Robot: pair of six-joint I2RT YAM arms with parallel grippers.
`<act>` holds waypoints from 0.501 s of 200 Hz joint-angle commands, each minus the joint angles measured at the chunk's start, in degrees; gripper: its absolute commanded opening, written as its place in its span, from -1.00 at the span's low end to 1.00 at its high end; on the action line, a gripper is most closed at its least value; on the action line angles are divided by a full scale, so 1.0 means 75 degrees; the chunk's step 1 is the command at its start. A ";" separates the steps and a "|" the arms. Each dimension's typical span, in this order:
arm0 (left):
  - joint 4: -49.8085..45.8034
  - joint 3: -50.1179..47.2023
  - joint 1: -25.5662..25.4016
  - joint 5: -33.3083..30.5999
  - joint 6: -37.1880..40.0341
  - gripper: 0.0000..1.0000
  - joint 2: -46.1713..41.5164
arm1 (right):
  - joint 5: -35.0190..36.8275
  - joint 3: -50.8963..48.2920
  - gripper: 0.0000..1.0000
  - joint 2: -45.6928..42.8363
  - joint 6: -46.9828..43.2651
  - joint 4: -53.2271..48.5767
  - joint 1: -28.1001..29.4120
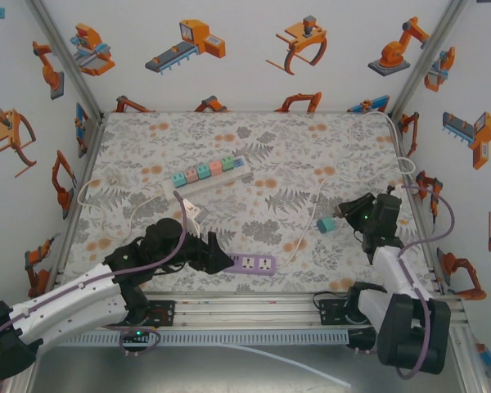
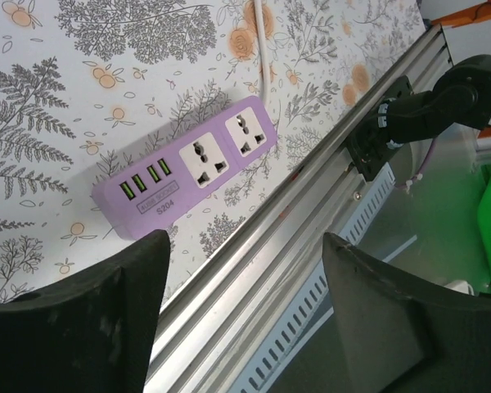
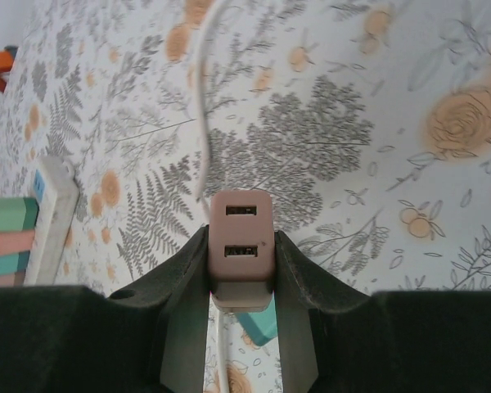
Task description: Pull the plug off the socket
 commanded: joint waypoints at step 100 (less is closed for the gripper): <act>-0.0099 -0.0124 -0.0097 -0.0398 0.0115 0.94 -0.0391 | -0.0568 -0.0165 -0.27 0.2036 0.0894 0.1496 -0.0293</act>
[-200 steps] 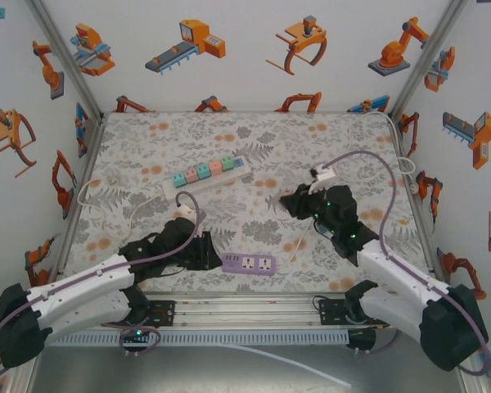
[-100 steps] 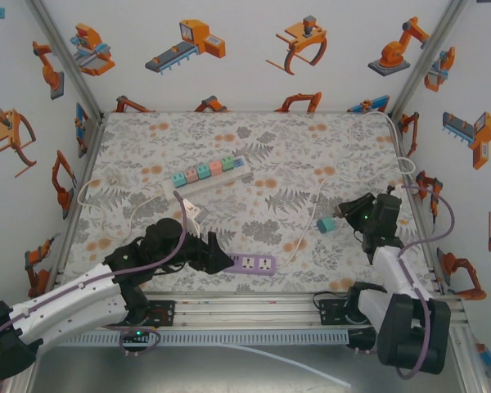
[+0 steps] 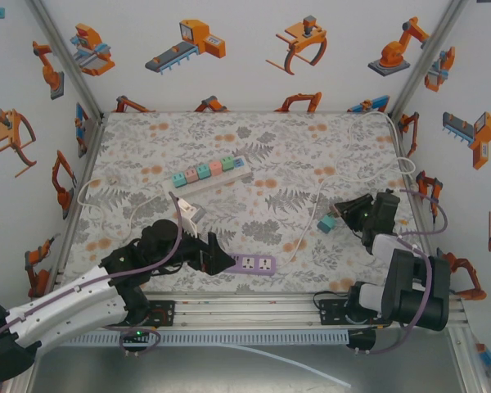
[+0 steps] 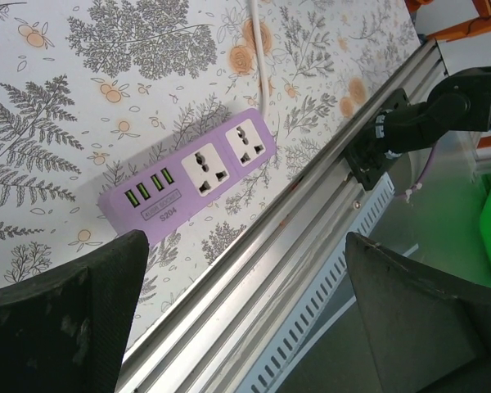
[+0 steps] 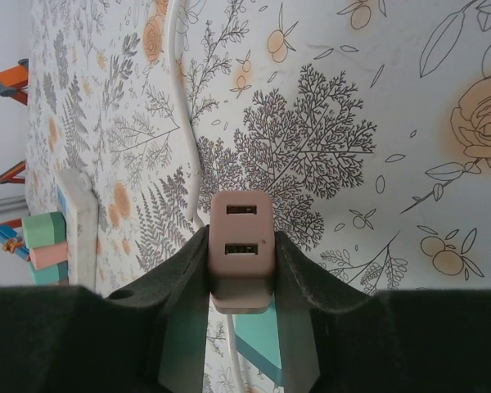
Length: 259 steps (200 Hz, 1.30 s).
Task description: Pull the plug off the socket
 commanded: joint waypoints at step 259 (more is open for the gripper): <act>-0.1404 0.3220 0.1953 -0.2720 0.2456 0.94 0.2739 | 0.1430 0.1159 0.79 -0.3051 -0.6805 -0.1541 0.6331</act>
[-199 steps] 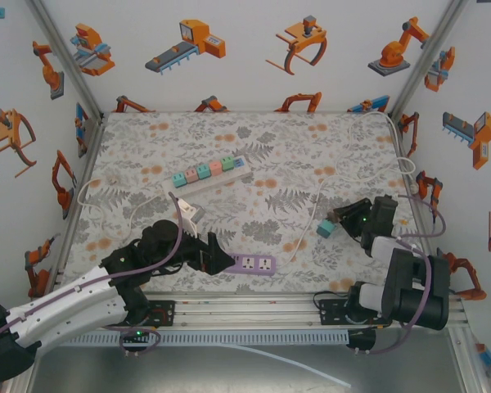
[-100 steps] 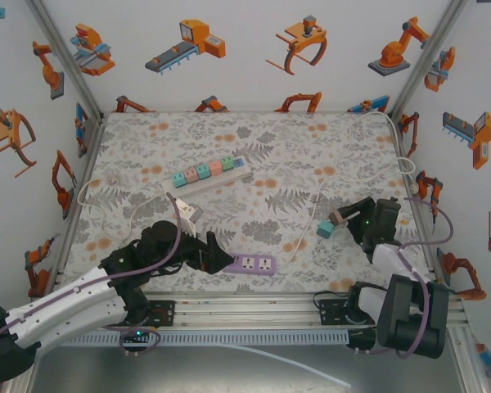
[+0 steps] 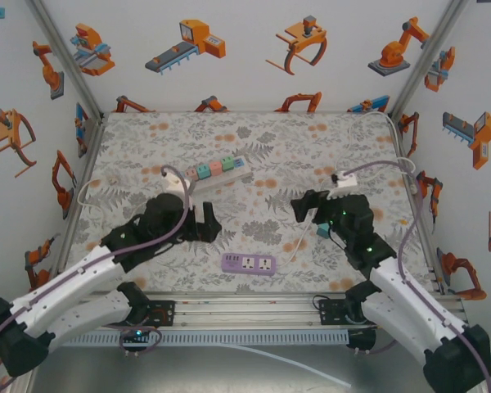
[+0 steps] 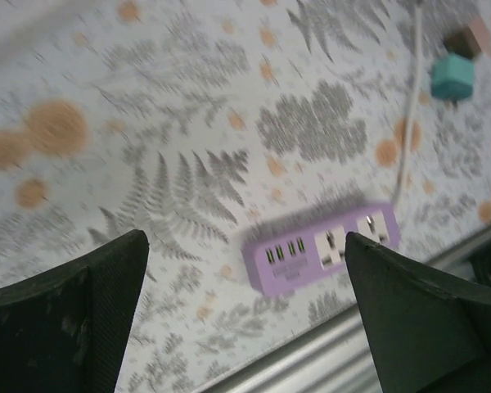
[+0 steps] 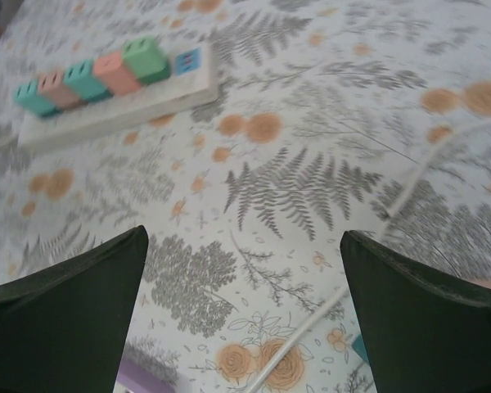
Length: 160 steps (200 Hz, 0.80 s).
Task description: Pull the plug off the socket
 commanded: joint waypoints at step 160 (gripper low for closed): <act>-0.3142 0.8957 0.2743 0.3009 0.7148 0.94 0.9886 | -0.2171 -0.0634 0.85 -0.0665 -0.3741 -0.0304 0.1977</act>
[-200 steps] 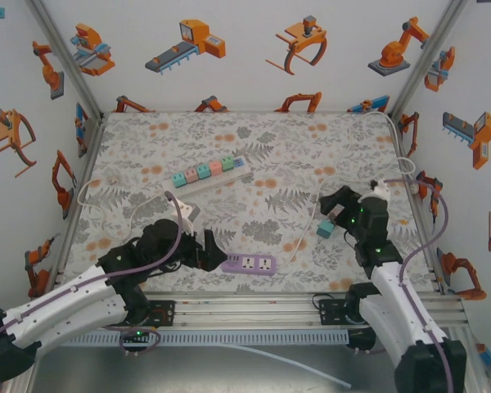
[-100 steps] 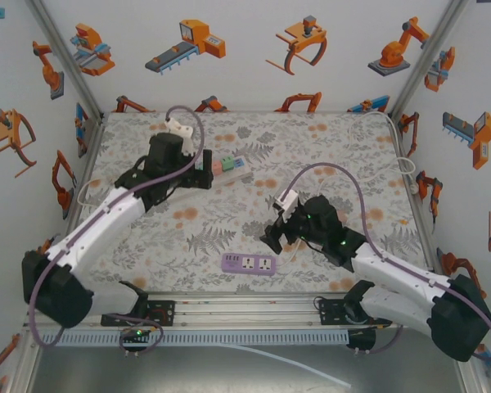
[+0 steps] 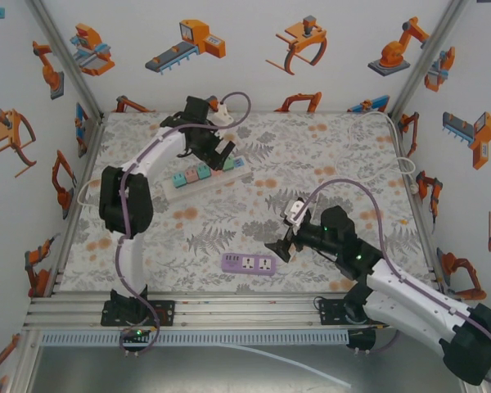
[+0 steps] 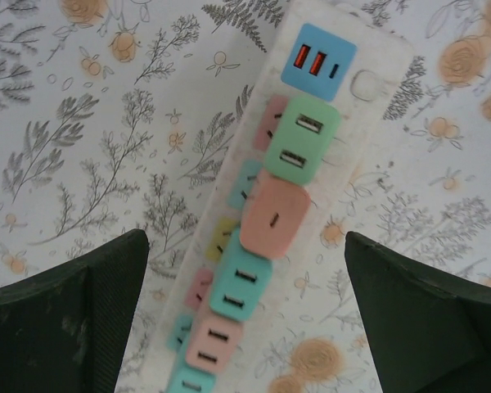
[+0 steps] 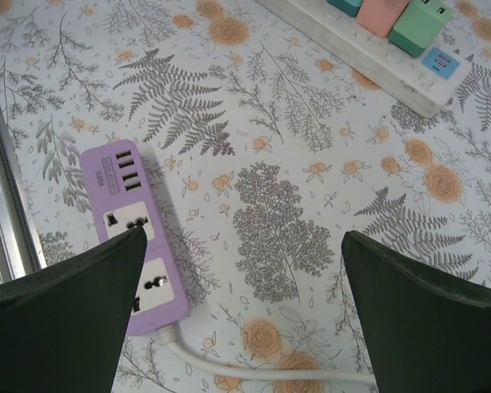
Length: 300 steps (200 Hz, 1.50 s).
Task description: Pull the plug off the socket
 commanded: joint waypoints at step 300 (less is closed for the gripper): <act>-0.0270 -0.2297 -0.2915 0.0127 0.1194 0.16 -0.0692 | 0.0420 -0.0174 0.82 -0.1535 0.0163 -0.0534 0.0058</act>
